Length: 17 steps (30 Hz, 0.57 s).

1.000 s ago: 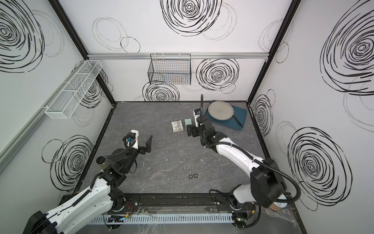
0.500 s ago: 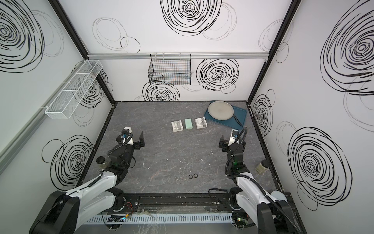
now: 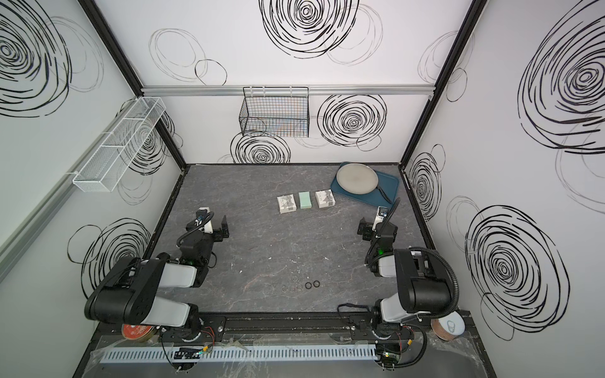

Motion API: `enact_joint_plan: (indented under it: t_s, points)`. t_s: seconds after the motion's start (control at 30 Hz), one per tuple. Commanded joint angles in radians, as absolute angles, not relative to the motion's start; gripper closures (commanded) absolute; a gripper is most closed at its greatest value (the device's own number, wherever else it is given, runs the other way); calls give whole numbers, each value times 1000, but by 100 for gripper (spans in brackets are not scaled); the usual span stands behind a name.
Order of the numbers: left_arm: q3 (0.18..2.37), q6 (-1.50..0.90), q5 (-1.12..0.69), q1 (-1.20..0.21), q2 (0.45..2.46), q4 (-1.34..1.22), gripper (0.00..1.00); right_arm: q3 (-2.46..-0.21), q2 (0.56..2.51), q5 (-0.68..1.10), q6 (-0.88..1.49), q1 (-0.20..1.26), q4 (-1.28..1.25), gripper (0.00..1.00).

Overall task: Take the rings out of the lift-off lid box
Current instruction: Reset both arms

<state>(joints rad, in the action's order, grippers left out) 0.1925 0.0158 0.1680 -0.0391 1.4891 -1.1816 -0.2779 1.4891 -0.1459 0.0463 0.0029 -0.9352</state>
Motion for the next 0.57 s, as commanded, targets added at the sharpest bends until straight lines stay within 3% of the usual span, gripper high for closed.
enact_joint_plan:
  t_s: [0.0,0.53]
  points:
    - [215,-14,75,-21,1497,-1300,0,-305,1479,-124,57,-3,-976,0]
    - [207,0,120,-44,1493,-1312,0,-318,1471,-114,62,-6,-937,0]
